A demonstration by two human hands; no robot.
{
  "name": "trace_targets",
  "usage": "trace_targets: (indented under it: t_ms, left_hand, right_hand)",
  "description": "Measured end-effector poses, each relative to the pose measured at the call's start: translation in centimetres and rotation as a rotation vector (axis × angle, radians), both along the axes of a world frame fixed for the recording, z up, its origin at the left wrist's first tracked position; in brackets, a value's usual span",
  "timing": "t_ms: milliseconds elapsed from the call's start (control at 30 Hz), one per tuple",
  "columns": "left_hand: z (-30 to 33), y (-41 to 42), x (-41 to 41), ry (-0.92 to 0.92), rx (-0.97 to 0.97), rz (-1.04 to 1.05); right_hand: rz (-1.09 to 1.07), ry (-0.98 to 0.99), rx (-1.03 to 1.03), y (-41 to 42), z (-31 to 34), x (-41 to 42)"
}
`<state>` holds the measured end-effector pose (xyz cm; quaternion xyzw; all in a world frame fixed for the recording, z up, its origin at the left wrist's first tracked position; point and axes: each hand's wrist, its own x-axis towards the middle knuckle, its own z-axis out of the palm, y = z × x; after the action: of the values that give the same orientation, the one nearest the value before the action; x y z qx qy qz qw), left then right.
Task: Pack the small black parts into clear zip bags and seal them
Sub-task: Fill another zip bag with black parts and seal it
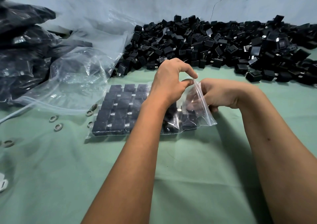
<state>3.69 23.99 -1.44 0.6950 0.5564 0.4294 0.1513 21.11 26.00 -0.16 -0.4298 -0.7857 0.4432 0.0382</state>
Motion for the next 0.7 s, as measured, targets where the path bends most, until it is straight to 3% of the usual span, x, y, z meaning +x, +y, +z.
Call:
trace_targets:
  t_ms: [267,367,500,600,700]
  left_hand:
    - [-0.2,-0.2,-0.8,0.009,0.002,0.055]
    - [-0.1,-0.3,-2.2,0.022,-0.067,0.2]
    - [0.1,-0.8,-4.9,0.077,-0.213,0.472]
    - [0.6,-1.7,-7.1,0.006,-0.251,0.659]
    - [1.0,-2.6,-9.5,-0.031,-0.288,0.825]
  right_hand:
    - [-0.12,0.023,-0.002,0.6,-0.2,1.1]
    - [-0.359,0.01,0.154,1.4,0.2,2.0]
    - [-0.635,0.16,0.427,1.8,1.6,0.9]
    - [-0.545,0.224,0.492,1.9,3.0,-3.1]
    - [-0.321,0.112,0.608,2.4,4.1,-8.8]
